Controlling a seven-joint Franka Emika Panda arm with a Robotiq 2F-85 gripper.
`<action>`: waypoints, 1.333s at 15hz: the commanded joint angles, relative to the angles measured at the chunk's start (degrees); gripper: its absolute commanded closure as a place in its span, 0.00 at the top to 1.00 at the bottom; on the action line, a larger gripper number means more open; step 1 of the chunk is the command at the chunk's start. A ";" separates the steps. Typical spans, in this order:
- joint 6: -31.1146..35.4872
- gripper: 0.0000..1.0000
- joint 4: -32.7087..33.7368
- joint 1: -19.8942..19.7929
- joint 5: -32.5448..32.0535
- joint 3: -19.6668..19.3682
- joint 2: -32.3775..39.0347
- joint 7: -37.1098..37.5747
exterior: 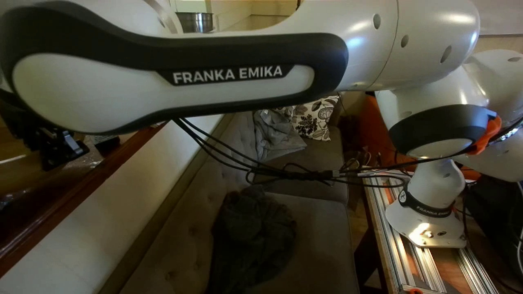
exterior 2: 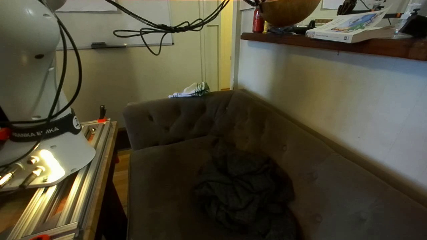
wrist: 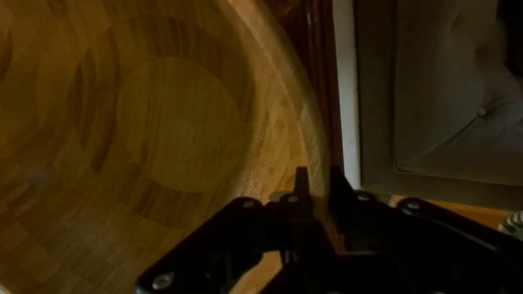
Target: Put the bowl on the counter
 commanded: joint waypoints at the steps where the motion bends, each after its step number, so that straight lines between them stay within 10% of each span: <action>1: -1.56 0.04 7.75 -3.04 -1.17 -0.55 3.29 -0.71; 20: -18.24 0.04 16.84 -7.49 -4.31 -1.83 6.50 -1.51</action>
